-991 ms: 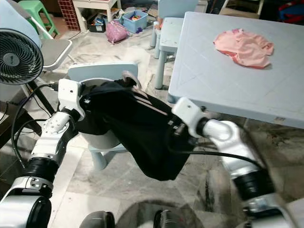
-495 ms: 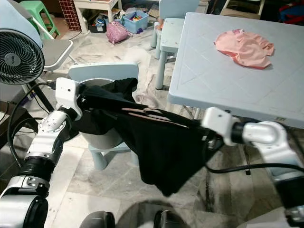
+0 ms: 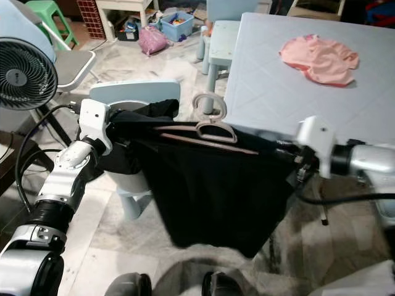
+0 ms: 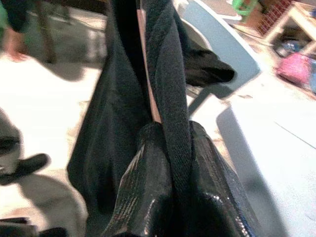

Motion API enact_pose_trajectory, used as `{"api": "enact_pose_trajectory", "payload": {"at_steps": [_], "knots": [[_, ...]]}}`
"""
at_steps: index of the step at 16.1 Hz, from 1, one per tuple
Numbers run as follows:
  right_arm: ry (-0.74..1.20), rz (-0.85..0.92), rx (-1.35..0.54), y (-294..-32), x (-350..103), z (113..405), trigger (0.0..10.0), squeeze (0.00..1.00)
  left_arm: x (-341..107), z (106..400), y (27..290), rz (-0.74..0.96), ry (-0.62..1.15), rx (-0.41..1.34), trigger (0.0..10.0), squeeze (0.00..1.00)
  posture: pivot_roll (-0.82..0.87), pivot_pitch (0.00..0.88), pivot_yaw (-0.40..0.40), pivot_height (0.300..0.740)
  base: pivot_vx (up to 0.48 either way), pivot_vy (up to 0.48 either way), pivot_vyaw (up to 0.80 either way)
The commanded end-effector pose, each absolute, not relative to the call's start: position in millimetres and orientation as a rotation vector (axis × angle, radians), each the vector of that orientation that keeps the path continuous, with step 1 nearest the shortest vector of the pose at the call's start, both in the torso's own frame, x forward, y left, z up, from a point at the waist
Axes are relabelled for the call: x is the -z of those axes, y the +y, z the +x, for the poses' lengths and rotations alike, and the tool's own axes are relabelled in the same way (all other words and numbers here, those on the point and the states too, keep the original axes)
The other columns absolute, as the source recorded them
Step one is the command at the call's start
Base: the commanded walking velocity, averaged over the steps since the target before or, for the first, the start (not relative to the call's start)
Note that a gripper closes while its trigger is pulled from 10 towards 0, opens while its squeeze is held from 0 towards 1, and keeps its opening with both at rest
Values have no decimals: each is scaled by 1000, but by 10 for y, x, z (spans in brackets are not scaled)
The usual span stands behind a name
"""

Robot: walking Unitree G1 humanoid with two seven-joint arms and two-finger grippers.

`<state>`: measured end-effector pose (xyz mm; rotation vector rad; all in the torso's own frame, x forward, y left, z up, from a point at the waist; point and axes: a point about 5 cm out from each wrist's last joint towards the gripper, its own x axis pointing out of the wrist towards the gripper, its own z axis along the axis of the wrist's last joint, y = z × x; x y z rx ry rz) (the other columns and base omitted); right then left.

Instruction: Hang hanger

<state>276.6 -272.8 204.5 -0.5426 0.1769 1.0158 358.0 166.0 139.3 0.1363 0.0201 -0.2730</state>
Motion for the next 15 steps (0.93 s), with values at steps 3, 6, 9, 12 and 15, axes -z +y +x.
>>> {"api": "enact_pose_trajectory", "payload": {"at_steps": [3,6,9,12,15], "knots": [[168,-436,-1008,-3117,-2452,2547,10000,0,-1336,3539,2228,110,95,75,0,0,-86,107,21,740,0,0,0],[86,-328,-1015,-3133,-2576,2527,10000,0,-1329,3546,2236,77,105,80,0,0,-85,99,21,740,0,0,0],[51,-256,-988,-3127,-2537,2548,10000,0,-1300,3530,2182,62,108,96,0,0,-88,104,24,740,0,0,0],[-37,-247,-788,-2980,-2480,2829,10000,0,-1270,3527,2094,68,109,122,1098,0,-88,104,24,740,0,0,0],[-84,-202,-773,-2662,-2366,2934,10000,0,-1236,3515,1939,67,107,166,902,0,-80,103,19,740,0,0,0]]}}
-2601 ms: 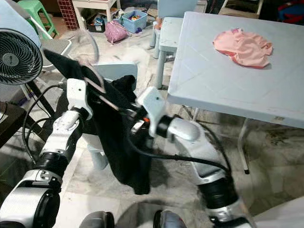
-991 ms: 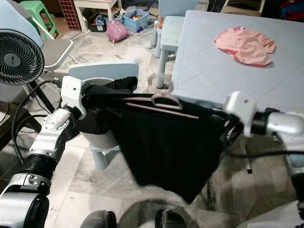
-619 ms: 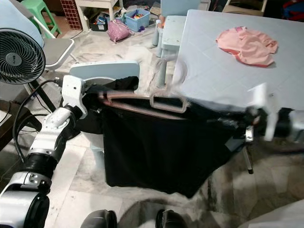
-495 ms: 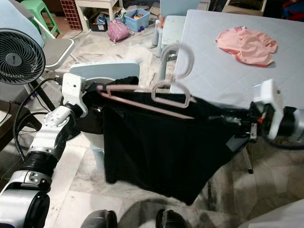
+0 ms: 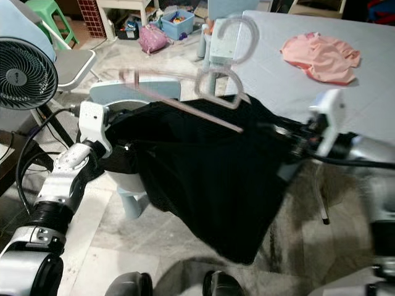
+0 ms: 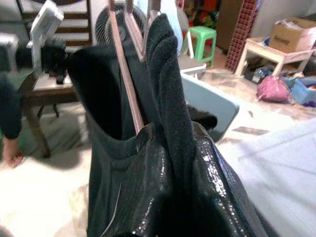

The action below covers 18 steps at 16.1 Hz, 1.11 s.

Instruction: Hang hanger

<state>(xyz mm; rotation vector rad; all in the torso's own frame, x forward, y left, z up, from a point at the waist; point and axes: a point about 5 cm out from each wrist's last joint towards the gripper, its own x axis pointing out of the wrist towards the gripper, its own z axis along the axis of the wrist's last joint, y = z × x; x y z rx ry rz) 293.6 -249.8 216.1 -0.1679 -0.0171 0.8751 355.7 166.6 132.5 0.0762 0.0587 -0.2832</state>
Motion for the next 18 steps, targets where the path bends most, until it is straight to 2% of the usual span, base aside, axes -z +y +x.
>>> {"api": "enact_pose_trajectory", "payload": {"at_steps": [1,2,3,4,5,6,8,10,11,13,14,15,16,18], "knots": [[-93,-125,-721,-2560,-2321,3005,10000,0,-1218,3506,1865,70,109,193,275,0,-79,102,19,740,0,0,0],[-106,-39,-675,-2477,-2296,3067,10000,0,-1182,3488,1784,75,119,234,0,0,-79,101,16,740,0,0,0],[-106,68,-601,-2439,-2270,3142,10000,0,-1145,3463,1699,84,129,287,157,0,-79,100,15,740,0,0,0],[-110,231,-500,-2416,-2226,3239,10000,0,-1093,3418,1573,117,140,365,5922,635,-79,96,12,740,0,0,0],[-96,219,-455,-2398,-2169,3267,10000,0,-1086,3404,1527,136,131,383,8706,984,-79,96,12,740,0,0,0],[-79,181,-397,-2345,-2061,3295,10000,0,-1060,3363,1419,138,130,455,10000,1000,-75,86,7,740,0,0,0],[-26,-38,-385,-2149,-1907,3305,10000,0,-1028,3286,1298,186,118,558,10000,1000,-73,81,2,740,0,0,0],[15,-165,-388,-2089,-1800,3319,10000,0,-1014,3218,1243,215,115,640,10000,1000,-71,76,-3,740,0,0,0],[55,-231,-388,-2087,-1735,3324,10000,0,-990,3146,1208,238,122,718,10000,1000,-68,73,-4,740,0,0,0],[18,-384,-401,-2053,-1694,3307,10000,0,-943,3004,1140,295,147,856,10000,1000,-65,70,-6,740,0,0,0],[72,-463,-468,-2076,-1601,3290,10000,0,-903,2880,1081,310,185,963,10000,1000,-59,62,-8,740,0,0,0],[76,-521,-458,-2119,-1567,3295,10000,0,-893,2828,1060,317,201,1004,10000,1000,-59,62,-8,740,0,0,0],[68,-561,-445,-2201,-1545,3308,10000,0,-902,2784,1041,150,285,1003,10000,1000,-59,62,-8,740,0,0,0],[72,-563,-506,-2204,-1529,3276,10000,0,-935,2807,1087,159,274,999,10000,1000,-50,56,-9,740,0,0,0]]}}
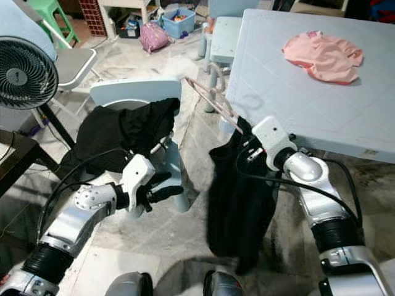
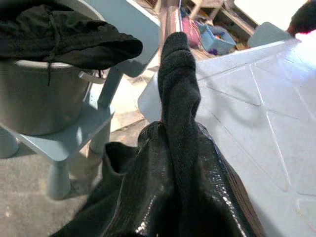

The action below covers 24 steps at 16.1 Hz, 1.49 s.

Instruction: Hang hanger

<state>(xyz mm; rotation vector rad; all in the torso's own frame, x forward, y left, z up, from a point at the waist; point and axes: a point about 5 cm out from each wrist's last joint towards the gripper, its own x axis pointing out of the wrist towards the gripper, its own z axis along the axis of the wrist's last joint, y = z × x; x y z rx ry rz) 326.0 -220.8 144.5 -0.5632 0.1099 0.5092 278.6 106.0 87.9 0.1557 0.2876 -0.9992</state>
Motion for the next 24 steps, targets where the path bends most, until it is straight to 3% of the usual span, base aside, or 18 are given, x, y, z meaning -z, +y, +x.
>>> {"api": "enact_pose_trajectory", "payload": {"at_steps": [1,4,7,11,17,18,19,23,24], "knots": [[94,-677,-612,-2245,-1464,3197,10000,0,-978,2838,1159,199,253,982,10000,1000,-45,54,-9,740,0,0,0],[237,-632,-732,-2577,-1451,3031,10000,0,-1006,2795,1290,314,251,1003,10000,1000,-39,57,-5,740,0,0,0],[308,-646,-829,-2725,-1416,2896,10000,0,-1042,2711,1317,353,248,1042,10000,1000,-39,57,-5,740,0,0,0],[416,-621,-1030,-2690,-1307,2685,10000,0,-1092,2770,1375,343,174,1016,10000,1000,-47,66,1,740,0,0,0],[413,-542,-1168,-2621,-1352,2549,10000,0,-1059,2816,1446,374,159,978,10000,1000,-52,78,3,740,0,0,0],[401,-534,-1183,-2601,-1377,2544,10000,0,-1046,2816,1434,370,163,984,10000,224,-52,78,3,740,0,0,0],[389,-550,-1200,-2587,-1411,2532,10000,0,-1028,2821,1409,343,173,995,10000,0,-52,78,3,740,0,0,0],[372,-533,-1268,-2524,-1512,2480,10000,0,-994,2841,1343,307,187,1038,10000,0,-56,83,1,740,0,0,0],[364,-521,-1297,-2492,-1535,2465,10000,0,-987,2849,1309,278,191,1057,8706,0,-56,83,1,740,0,0,0]]}}
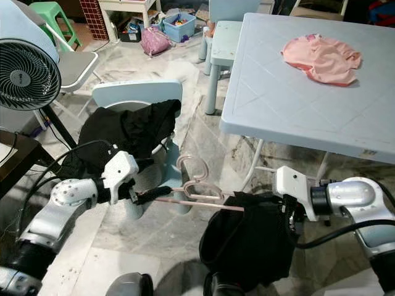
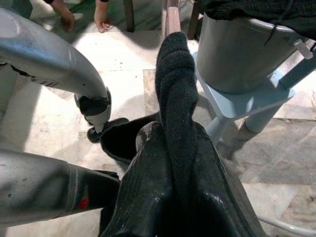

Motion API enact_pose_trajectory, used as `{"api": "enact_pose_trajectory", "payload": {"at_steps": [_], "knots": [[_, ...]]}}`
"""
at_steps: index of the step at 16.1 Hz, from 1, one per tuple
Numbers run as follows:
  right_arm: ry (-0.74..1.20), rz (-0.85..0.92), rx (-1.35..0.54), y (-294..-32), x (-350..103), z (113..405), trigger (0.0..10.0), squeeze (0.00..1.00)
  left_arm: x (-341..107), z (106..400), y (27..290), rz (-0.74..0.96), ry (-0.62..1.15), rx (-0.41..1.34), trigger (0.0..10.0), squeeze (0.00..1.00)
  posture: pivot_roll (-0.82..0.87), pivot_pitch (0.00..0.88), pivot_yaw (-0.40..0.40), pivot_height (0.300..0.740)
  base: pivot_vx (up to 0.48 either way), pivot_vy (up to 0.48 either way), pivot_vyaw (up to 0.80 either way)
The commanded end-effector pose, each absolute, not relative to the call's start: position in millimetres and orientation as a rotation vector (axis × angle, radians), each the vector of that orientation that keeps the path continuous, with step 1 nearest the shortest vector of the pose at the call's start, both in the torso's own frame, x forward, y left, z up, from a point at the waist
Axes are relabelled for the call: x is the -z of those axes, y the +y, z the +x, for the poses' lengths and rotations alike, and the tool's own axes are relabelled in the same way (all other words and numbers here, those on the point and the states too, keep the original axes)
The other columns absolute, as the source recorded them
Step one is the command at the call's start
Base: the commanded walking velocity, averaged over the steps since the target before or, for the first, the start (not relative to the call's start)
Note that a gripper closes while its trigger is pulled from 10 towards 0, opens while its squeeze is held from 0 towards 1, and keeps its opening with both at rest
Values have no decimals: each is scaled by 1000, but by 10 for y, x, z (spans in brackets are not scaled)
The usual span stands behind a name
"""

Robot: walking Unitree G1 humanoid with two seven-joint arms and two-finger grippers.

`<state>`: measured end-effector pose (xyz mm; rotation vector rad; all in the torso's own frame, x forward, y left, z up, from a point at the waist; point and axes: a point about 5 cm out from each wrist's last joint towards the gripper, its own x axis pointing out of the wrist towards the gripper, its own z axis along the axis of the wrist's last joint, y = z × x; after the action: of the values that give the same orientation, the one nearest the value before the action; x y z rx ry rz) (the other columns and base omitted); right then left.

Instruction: Hang hanger

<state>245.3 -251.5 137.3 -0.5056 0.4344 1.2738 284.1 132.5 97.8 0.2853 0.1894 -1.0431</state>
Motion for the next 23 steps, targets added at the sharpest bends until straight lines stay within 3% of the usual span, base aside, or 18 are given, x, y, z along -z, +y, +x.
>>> {"api": "enact_pose_trajectory", "payload": {"at_steps": [1,2,14,23], "knots": [[360,-528,-1306,-2472,-1546,2464,10000,0,-976,2847,1279,270,198,1088,3294,0,-56,83,1,740,0,0,0],[359,-530,-1319,-2456,-1554,2460,10000,0,-969,2838,1249,242,206,1116,78,0,-71,88,1,740,0,0,0],[324,-552,-1368,-2345,-1553,2505,10000,0,-866,2756,1210,143,369,1299,0,0,-73,92,4,740,0,0,0],[309,-561,-1389,-2262,-1538,2540,10000,0,-818,2720,1271,227,419,1351,0,0,-64,84,-1,740,0,0,0]]}}
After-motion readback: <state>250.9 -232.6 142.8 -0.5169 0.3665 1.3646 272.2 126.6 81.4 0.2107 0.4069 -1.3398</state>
